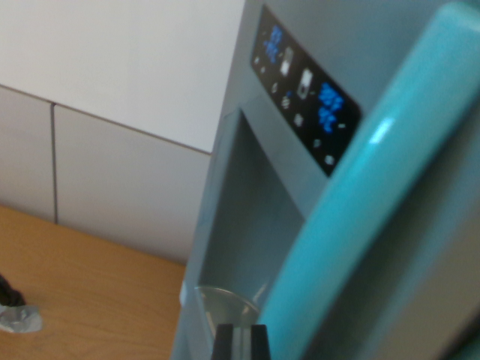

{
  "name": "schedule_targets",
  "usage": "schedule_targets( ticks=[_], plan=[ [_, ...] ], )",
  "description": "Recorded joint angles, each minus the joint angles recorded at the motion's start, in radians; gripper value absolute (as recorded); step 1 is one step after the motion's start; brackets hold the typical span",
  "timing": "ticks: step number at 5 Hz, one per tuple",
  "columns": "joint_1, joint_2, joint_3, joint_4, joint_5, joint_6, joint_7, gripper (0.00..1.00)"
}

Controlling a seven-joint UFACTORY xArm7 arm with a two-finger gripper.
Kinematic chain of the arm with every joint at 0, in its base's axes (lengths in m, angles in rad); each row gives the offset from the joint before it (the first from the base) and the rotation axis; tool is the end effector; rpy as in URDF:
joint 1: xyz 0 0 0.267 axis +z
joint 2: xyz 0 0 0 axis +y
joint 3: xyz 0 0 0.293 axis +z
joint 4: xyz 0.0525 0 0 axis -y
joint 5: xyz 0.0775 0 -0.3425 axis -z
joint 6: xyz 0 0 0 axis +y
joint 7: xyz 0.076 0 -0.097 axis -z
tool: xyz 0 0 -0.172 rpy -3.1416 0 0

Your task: Close fridge door

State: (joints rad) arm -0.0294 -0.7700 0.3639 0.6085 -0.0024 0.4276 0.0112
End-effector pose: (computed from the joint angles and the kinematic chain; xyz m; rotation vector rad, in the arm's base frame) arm 0.4318 0.1421 0.4103 2.6602 0.4732 1.3633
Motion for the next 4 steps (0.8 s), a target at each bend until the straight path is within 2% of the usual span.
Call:
schedule_targets(
  ticks=[1, 2, 3, 4],
  plan=[
    [0.0, 0.065, 0.0, 0.034, 0.0, -0.002, 0.0, 1.0],
    [0.0, 0.065, 0.0, 0.034, 0.0, -0.002, 0.0, 1.0],
    [-0.0001, 0.13, 0.0, 0.069, 0.0001, -0.005, 0.0, 1.0],
    [-0.0001, 0.13, 0.0, 0.069, 0.0001, -0.005, 0.0, 1.0]
  ],
)
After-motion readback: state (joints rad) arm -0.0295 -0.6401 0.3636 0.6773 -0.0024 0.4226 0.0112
